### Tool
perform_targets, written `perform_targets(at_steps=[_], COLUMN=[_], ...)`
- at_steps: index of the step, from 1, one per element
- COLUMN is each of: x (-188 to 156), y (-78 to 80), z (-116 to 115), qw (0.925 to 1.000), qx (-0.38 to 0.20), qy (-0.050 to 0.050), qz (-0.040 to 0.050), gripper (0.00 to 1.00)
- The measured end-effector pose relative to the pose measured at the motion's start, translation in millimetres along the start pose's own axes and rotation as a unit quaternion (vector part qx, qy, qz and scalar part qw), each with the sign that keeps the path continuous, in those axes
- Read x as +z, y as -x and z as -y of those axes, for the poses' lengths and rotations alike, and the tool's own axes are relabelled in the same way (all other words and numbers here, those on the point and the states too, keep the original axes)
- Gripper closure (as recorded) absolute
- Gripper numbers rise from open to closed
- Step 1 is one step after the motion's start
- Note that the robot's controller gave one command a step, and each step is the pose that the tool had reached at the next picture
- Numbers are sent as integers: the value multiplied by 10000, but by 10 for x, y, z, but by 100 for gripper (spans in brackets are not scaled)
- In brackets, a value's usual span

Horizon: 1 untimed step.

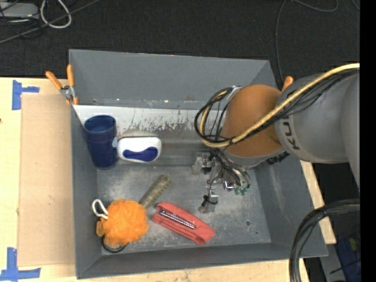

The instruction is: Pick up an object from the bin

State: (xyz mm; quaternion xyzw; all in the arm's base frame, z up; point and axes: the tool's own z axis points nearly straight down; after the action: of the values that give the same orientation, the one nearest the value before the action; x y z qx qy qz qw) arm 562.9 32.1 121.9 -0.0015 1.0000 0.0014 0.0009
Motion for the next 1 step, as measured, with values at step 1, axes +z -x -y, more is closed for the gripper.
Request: perform_targets(at_steps=[1], x=[374], y=[90], z=[-299], qw=[9994], qx=[349], qy=[-17], qz=[2], gripper=[0])
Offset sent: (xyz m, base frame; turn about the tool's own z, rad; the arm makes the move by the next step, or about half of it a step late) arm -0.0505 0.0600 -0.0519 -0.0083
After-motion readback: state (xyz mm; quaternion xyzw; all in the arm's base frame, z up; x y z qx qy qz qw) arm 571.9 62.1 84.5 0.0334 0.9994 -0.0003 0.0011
